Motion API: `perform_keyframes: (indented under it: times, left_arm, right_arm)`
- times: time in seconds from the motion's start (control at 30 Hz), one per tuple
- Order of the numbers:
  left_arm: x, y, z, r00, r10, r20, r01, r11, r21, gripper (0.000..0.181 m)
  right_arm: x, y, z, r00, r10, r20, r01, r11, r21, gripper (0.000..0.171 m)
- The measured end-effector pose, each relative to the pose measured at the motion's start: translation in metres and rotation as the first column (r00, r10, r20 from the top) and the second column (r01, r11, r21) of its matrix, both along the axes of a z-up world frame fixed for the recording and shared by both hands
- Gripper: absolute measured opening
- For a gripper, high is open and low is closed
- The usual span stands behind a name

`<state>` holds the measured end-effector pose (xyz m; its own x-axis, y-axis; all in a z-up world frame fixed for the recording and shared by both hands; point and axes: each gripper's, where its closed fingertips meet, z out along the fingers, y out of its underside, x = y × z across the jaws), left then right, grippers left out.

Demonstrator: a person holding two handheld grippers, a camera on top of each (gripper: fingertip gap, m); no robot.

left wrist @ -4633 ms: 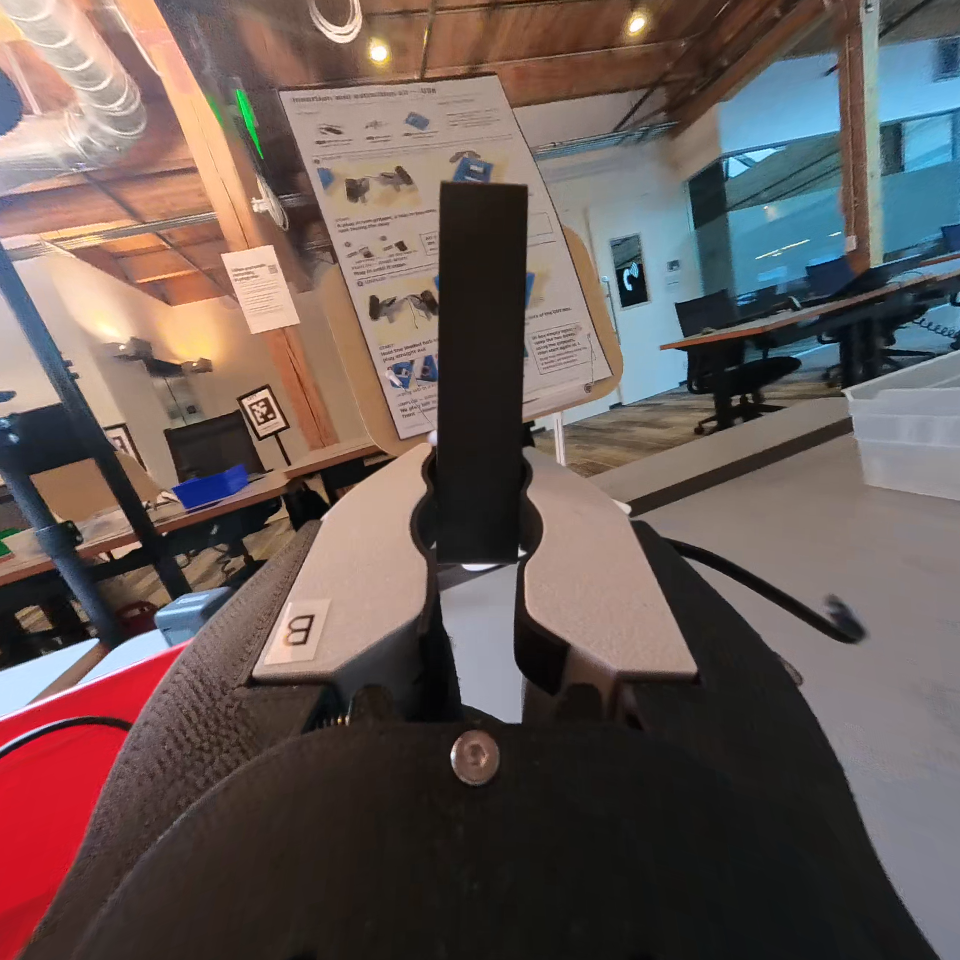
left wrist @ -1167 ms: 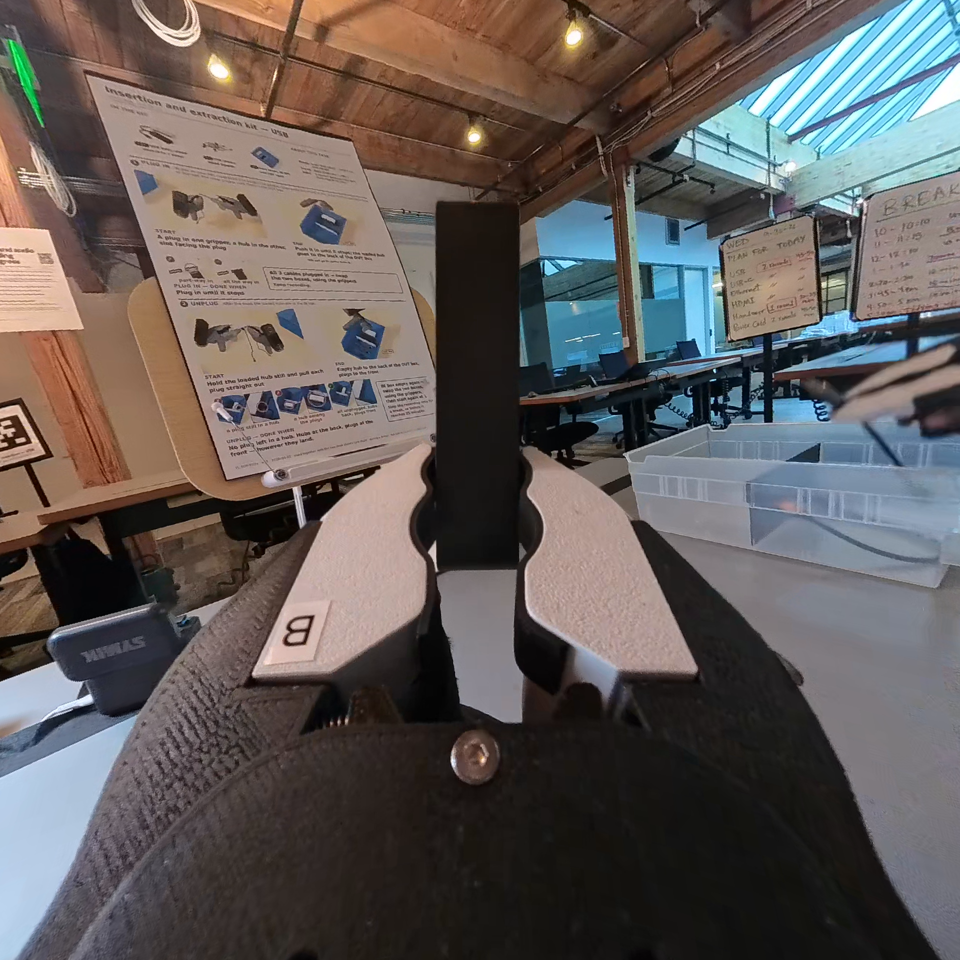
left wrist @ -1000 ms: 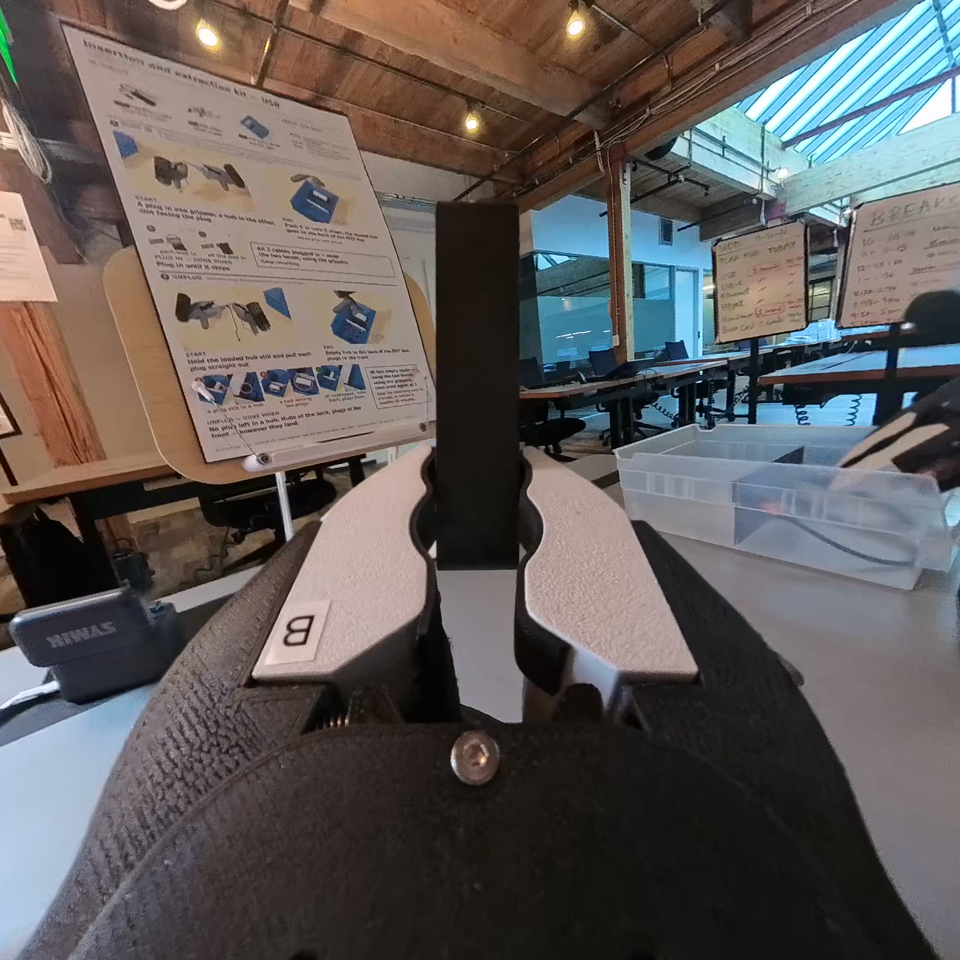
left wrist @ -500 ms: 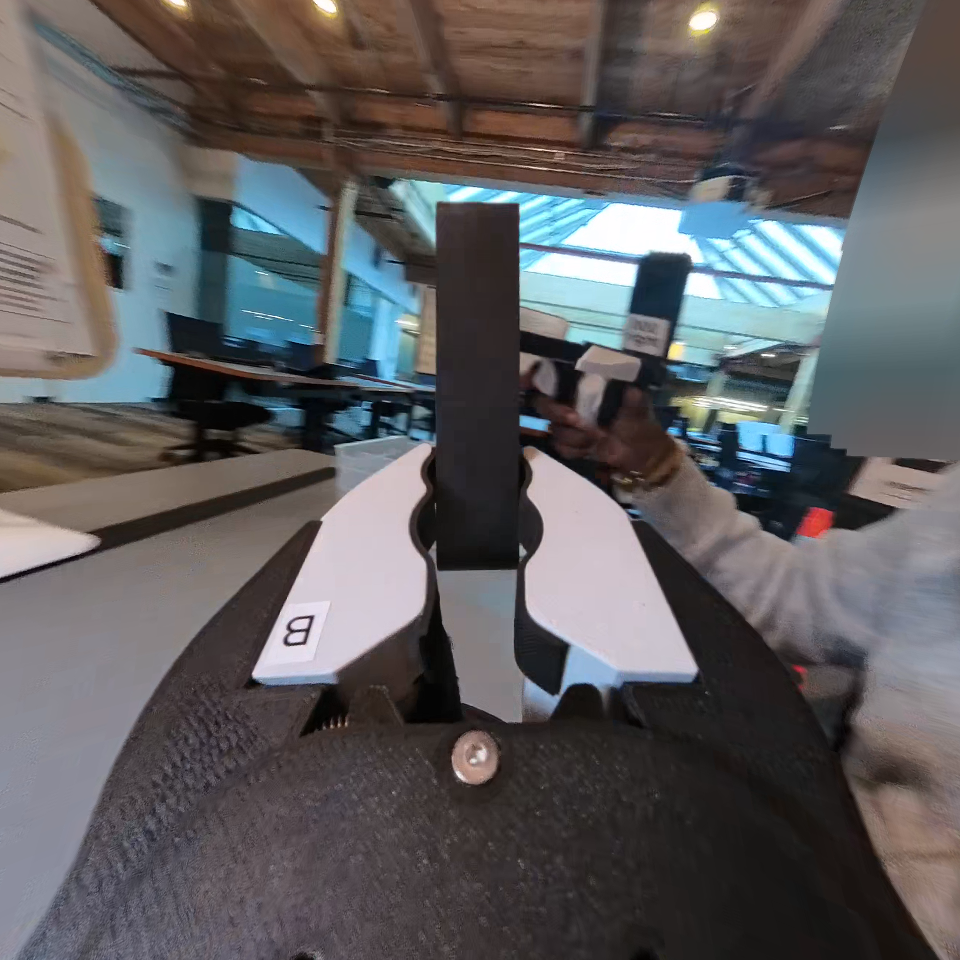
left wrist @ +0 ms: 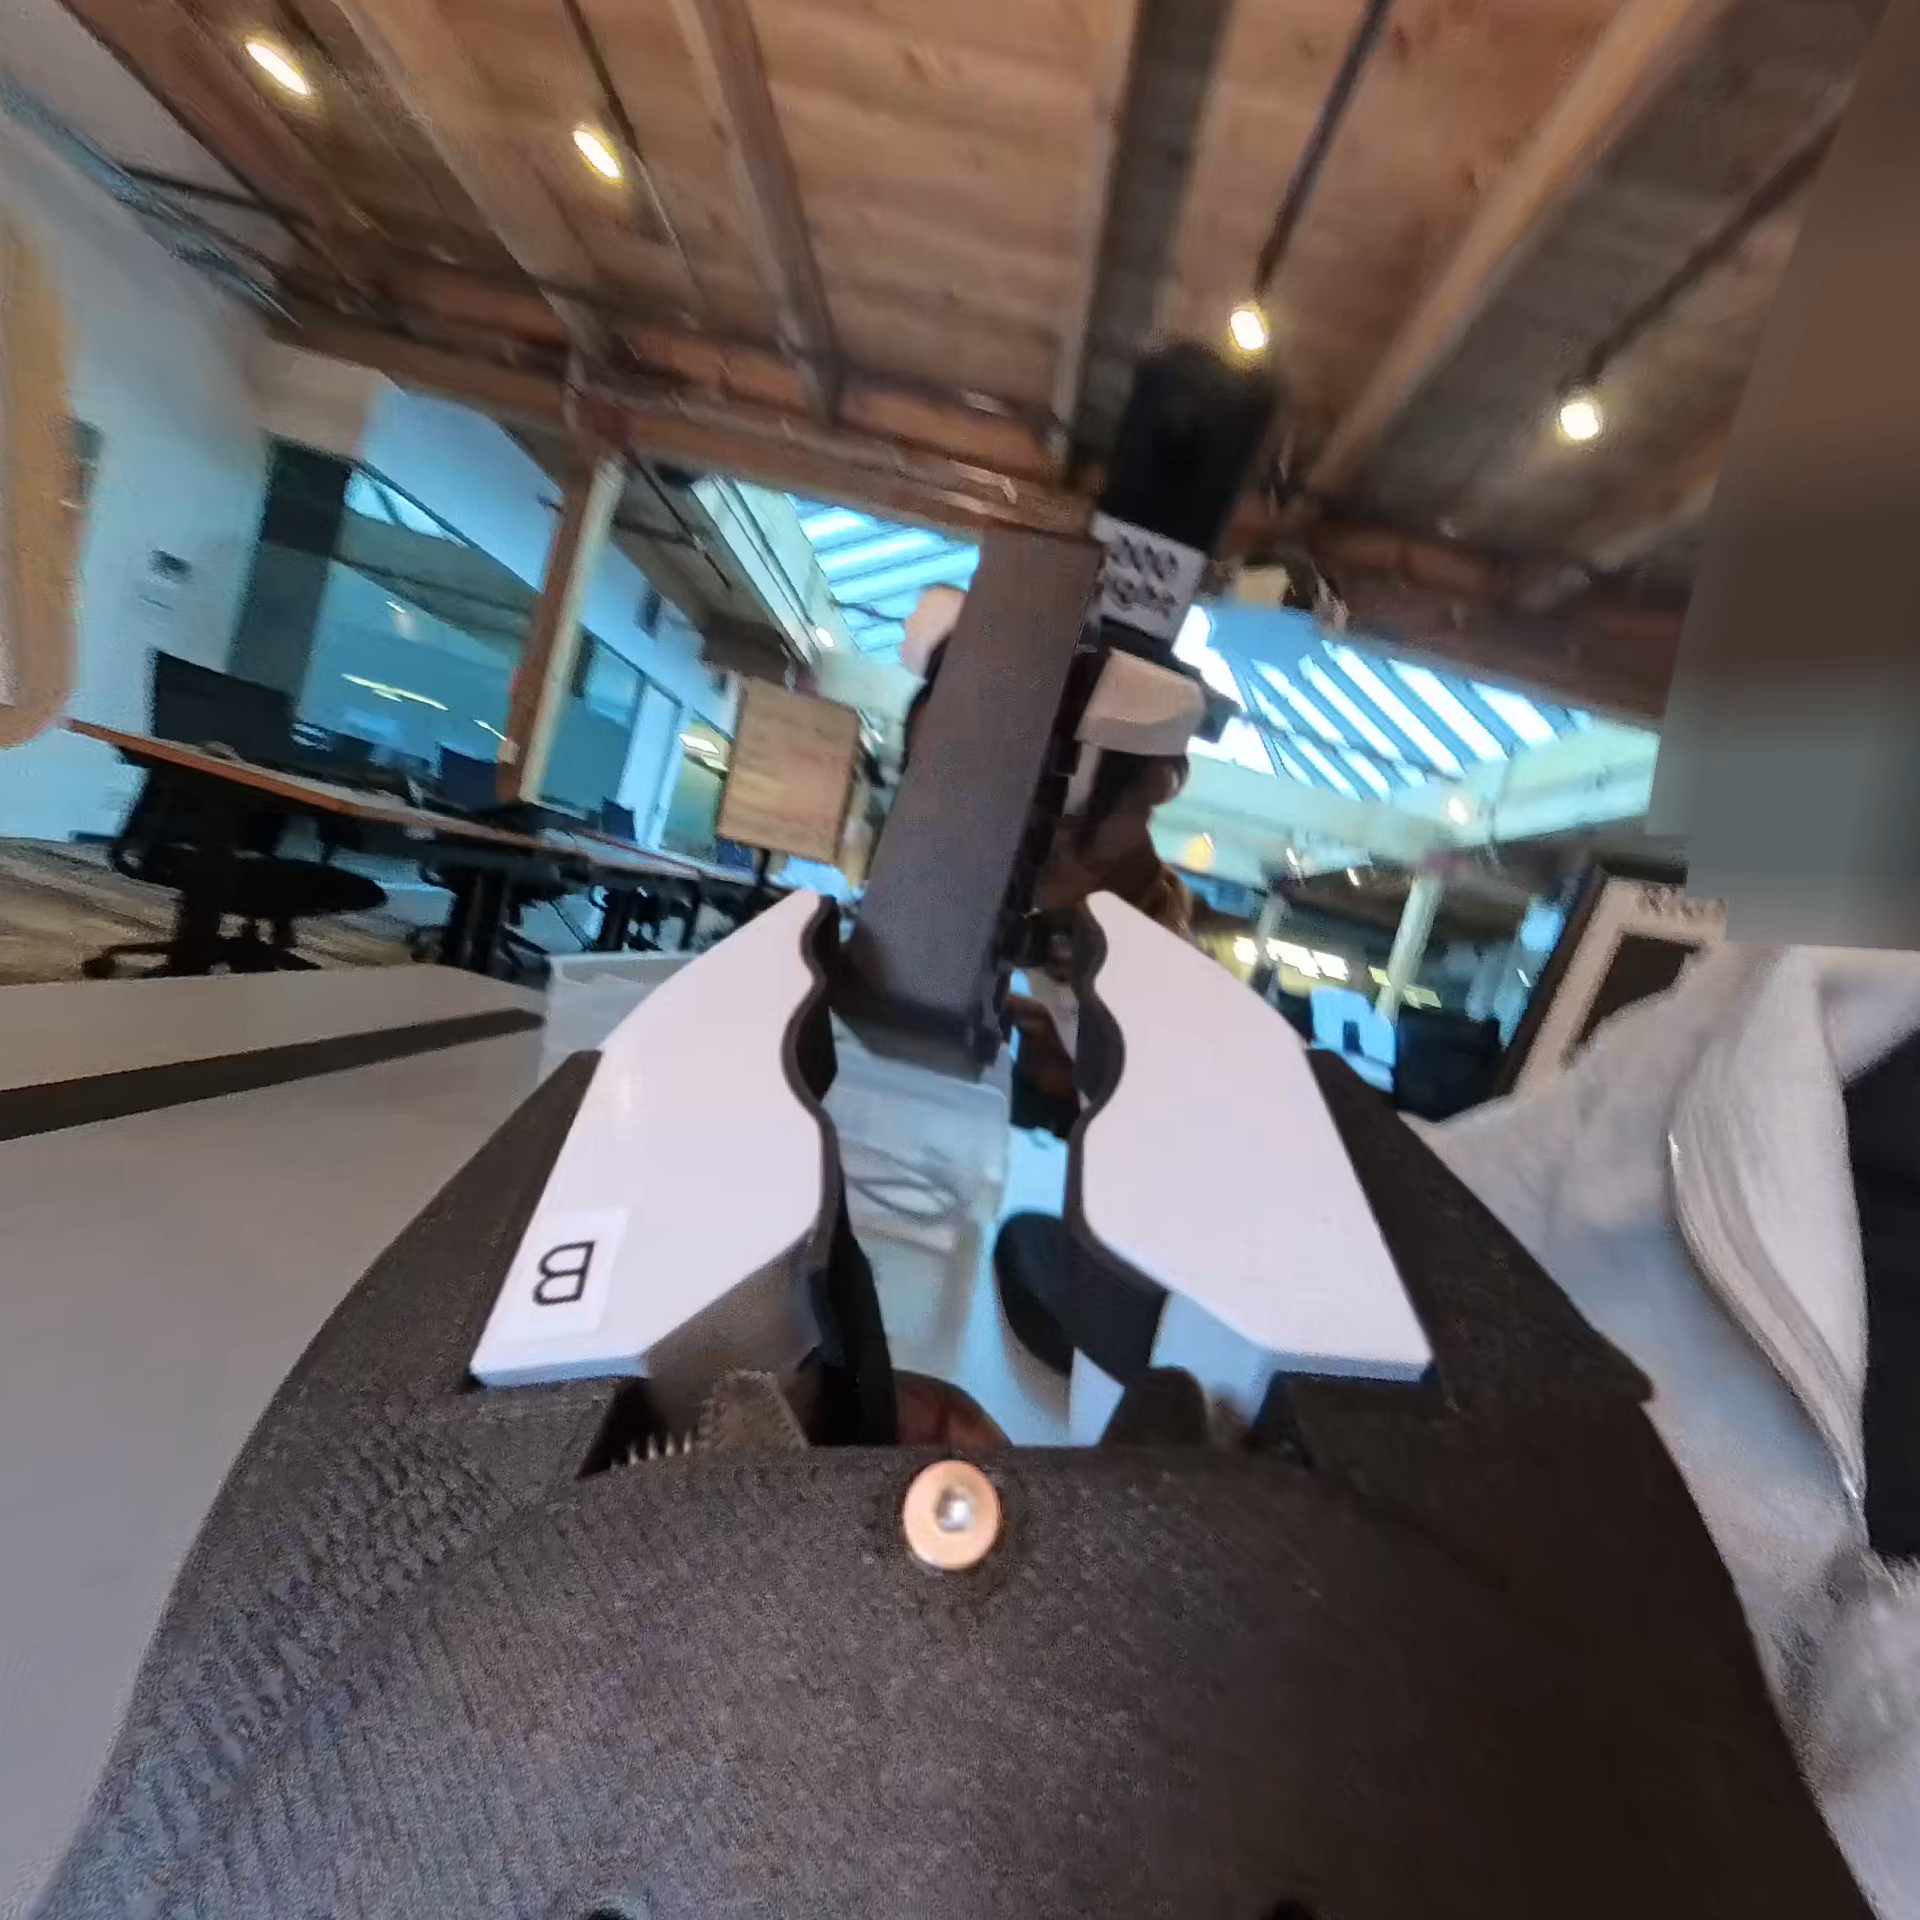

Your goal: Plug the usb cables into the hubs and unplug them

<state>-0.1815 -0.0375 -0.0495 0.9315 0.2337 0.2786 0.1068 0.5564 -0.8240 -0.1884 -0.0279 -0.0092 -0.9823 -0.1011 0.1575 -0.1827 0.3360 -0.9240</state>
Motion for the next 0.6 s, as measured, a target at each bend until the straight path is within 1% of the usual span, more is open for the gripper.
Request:
perform_keyframes:
  times: [0.07, 0.1, 0.13, 0.2, 0.27, 0.3, 0.37, 0.43, 0.47, 0.5, 0.53, 0.57, 0.6]
  left_arm:
    - [-0.013, -0.013, 0.000, 0.997, 0.072, 0.039, -0.074, 0.996, 0.053, 0.046]
    - [-0.019, -0.017, -0.002, 0.993, 0.108, 0.054, -0.111, 0.992, 0.053, 0.050]
    - [-0.024, -0.020, -0.005, 0.988, 0.141, 0.063, -0.144, 0.989, 0.045, 0.054]
    - [-0.029, -0.021, -0.009, 0.980, 0.188, 0.061, -0.190, 0.981, 0.028, 0.062]
    - [-0.032, -0.019, -0.012, 0.974, 0.223, 0.051, -0.224, 0.975, 0.015, 0.073]
    - [-0.033, -0.017, -0.014, 0.970, 0.238, 0.046, -0.239, 0.971, 0.000, 0.076]
    - [-0.034, -0.012, -0.018, 0.967, 0.253, 0.028, -0.252, 0.967, -0.039, 0.078]
    - [-0.034, -0.009, -0.020, 0.966, 0.260, 0.006, -0.259, 0.964, -0.065, 0.078]
    - [-0.033, -0.007, -0.021, 0.966, 0.257, -0.002, -0.256, 0.964, -0.073, 0.078]
    - [-0.032, -0.005, -0.022, 0.968, 0.253, -0.008, -0.252, 0.964, -0.081, 0.078]
    - [-0.032, -0.004, -0.023, 0.968, 0.251, -0.014, -0.251, 0.964, -0.089, 0.078]
    - [-0.032, -0.002, -0.024, 0.968, 0.251, -0.018, -0.251, 0.963, -0.098, 0.078]
    - [-0.031, -0.002, -0.024, 0.968, 0.250, -0.022, -0.251, 0.962, -0.105, 0.078]
  right_arm:
    - [-0.029, 0.018, 0.019, 0.987, -0.150, -0.061, 0.147, 0.988, -0.050, 0.030]
    - [-0.047, 0.032, 0.032, 0.964, -0.250, -0.095, 0.241, 0.966, -0.092, 0.030]
    - [-0.068, 0.050, 0.045, 0.924, -0.362, -0.122, 0.345, 0.928, -0.139, 0.030]
    - [-0.110, 0.097, 0.067, 0.801, -0.582, -0.142, 0.544, 0.806, -0.235, 0.030]
    - [-0.147, 0.154, 0.074, 0.645, -0.757, -0.103, 0.708, 0.643, -0.291, 0.030]
    - [-0.162, 0.183, 0.070, 0.562, -0.822, -0.088, 0.776, 0.561, -0.289, 0.030]
    - [-0.186, 0.242, 0.054, 0.383, -0.919, -0.094, 0.889, 0.395, -0.232, 0.030]
    - [-0.205, 0.297, 0.030, 0.193, -0.975, -0.112, 0.966, 0.209, -0.151, 0.030]
    - [-0.212, 0.320, 0.014, 0.119, -0.985, -0.121, 0.987, 0.130, -0.091, 0.030]
    - [-0.218, 0.340, -0.004, 0.065, -0.989, -0.135, 0.998, 0.068, -0.019, 0.030]
    - [-0.222, 0.355, -0.023, 0.028, -0.989, -0.147, 0.998, 0.021, 0.053, 0.030]
    - [-0.225, 0.367, -0.041, 0.009, -0.989, -0.148, 0.993, -0.009, 0.120, 0.030]
    - [-0.228, 0.375, -0.057, 0.003, -0.991, -0.136, 0.984, -0.021, 0.177, 0.030]
